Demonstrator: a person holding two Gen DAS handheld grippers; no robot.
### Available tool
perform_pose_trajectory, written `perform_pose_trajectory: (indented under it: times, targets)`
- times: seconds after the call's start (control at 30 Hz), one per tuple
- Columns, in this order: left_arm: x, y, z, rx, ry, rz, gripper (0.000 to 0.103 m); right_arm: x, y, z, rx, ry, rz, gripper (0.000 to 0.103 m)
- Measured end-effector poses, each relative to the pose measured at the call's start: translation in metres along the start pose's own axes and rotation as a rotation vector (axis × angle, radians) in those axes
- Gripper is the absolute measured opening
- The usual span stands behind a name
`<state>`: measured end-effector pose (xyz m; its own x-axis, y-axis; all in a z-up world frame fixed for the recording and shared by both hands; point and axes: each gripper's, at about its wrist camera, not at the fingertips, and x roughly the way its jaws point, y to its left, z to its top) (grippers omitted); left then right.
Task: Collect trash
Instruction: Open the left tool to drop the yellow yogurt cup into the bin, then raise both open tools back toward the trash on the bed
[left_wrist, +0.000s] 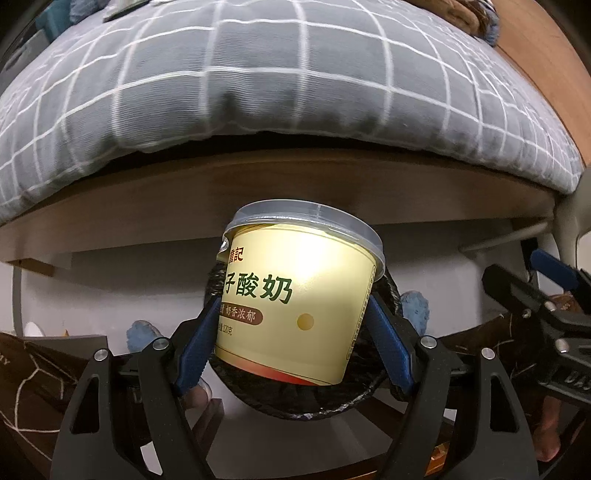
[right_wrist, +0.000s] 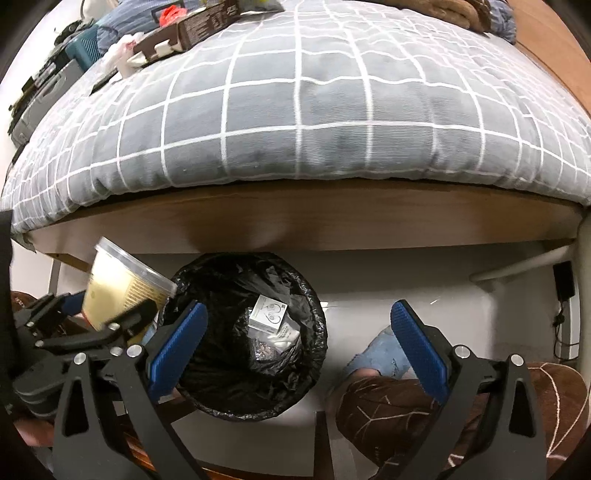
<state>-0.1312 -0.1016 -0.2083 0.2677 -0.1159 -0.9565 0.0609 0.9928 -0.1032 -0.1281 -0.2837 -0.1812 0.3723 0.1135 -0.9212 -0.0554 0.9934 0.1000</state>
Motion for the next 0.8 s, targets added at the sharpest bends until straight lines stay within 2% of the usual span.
perform_pose_trajectory:
  times: [0.23,0.4,0.5,0.57,0.73,0.8]
  targets:
    - [0.003,-0.007,-0.004,0.012,0.014,-0.008,0.076,-0.004,-0.011,0.000,0.021,-0.010,-0.010,0.096]
    - [0.003,-0.011,-0.004,0.017,0.006,-0.017,0.072,-0.002,-0.012,0.001,0.027,-0.007,-0.007,0.096]
    - [0.003,-0.012,-0.005,0.018,0.002,-0.010,0.076,-0.001,-0.010,0.002,0.024,-0.003,-0.006,0.096]
    - [0.003,-0.009,-0.005,0.012,0.004,-0.006,0.084,0.000,-0.009,0.002,0.019,0.001,-0.008,0.096]
    - [-0.006,-0.001,-0.002,0.000,-0.020,0.026,0.096,0.001,-0.006,0.001,0.013,-0.003,-0.007,0.096]
    - [-0.011,0.003,0.000,-0.006,-0.035,0.039,0.097,0.000,-0.004,0.002,0.008,-0.005,-0.006,0.096]
